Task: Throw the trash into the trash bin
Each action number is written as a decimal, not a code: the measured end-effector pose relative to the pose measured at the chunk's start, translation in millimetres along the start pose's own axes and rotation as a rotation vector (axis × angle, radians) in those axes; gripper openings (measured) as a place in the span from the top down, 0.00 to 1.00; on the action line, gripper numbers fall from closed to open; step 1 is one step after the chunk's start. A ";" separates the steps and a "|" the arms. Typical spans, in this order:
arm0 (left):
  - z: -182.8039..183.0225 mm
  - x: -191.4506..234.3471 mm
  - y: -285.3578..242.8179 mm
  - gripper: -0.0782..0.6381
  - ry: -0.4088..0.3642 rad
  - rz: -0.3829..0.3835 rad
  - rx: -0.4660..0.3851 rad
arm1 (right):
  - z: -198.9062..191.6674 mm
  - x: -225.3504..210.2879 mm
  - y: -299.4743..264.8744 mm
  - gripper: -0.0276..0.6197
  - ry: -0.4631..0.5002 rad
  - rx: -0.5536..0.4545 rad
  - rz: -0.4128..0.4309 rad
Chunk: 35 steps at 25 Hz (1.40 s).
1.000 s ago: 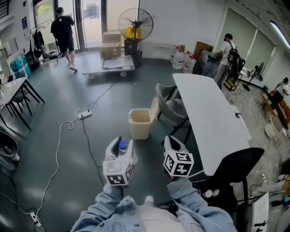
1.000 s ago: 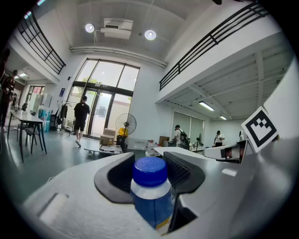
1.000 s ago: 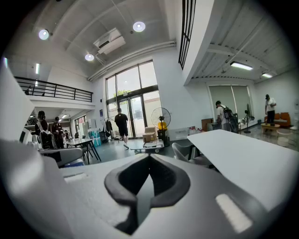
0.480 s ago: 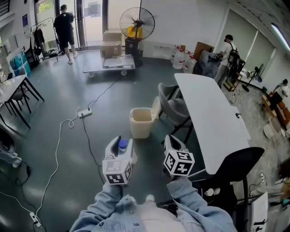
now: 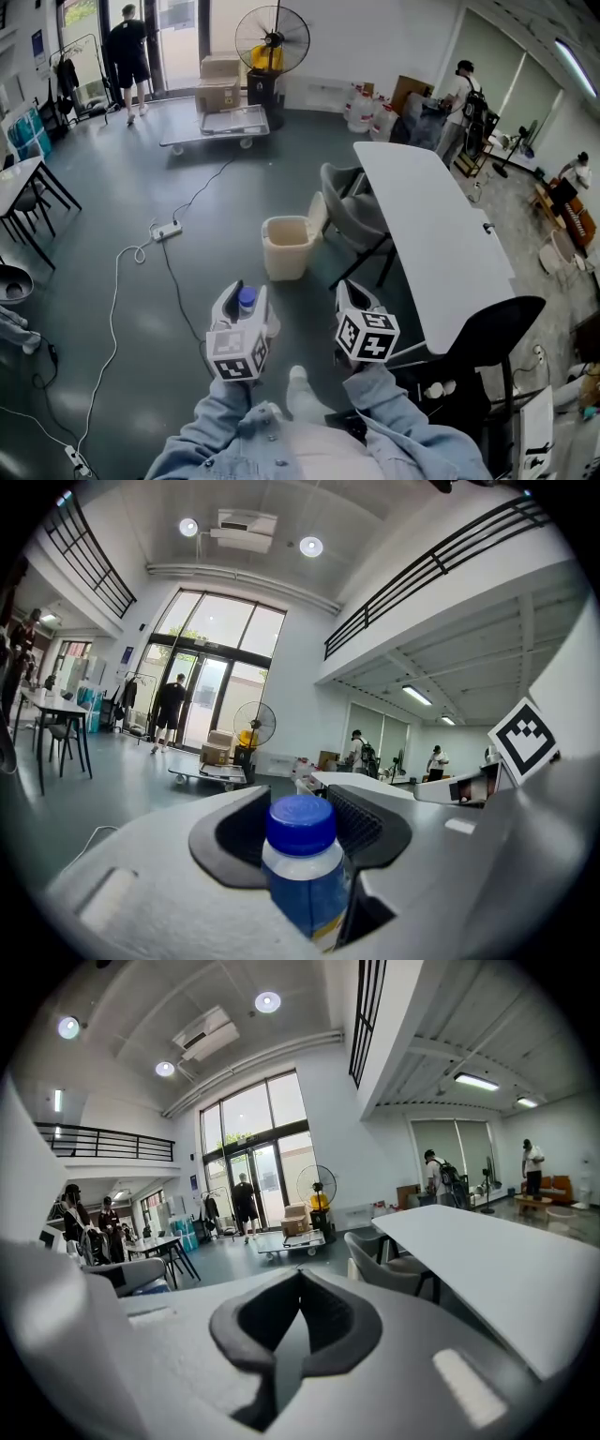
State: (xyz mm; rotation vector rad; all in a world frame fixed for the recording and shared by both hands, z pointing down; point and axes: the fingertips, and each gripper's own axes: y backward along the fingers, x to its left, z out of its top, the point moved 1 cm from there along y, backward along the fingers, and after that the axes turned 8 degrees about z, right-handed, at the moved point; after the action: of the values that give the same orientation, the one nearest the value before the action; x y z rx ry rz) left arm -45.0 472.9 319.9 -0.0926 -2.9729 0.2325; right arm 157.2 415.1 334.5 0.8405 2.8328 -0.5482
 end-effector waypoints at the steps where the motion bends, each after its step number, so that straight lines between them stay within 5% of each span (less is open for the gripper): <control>1: -3.1 1.4 -3.9 0.61 0.003 -0.001 0.001 | -2.4 -1.4 -4.1 0.95 -0.001 0.004 -0.001; 13: 17.9 8.9 -99.9 0.61 -0.015 0.012 0.010 | 43.7 -35.7 -88.9 0.95 0.008 -0.009 0.012; 35: 38.0 -20.3 -284.2 0.61 -0.090 0.040 0.073 | 90.3 -170.6 -237.7 0.95 -0.111 0.053 0.040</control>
State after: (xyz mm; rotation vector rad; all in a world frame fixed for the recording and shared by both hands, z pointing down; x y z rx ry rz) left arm -45.1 185.5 324.9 -0.1368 -3.0500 0.3589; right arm 171.4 110.5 362.5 0.8463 2.7064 -0.6458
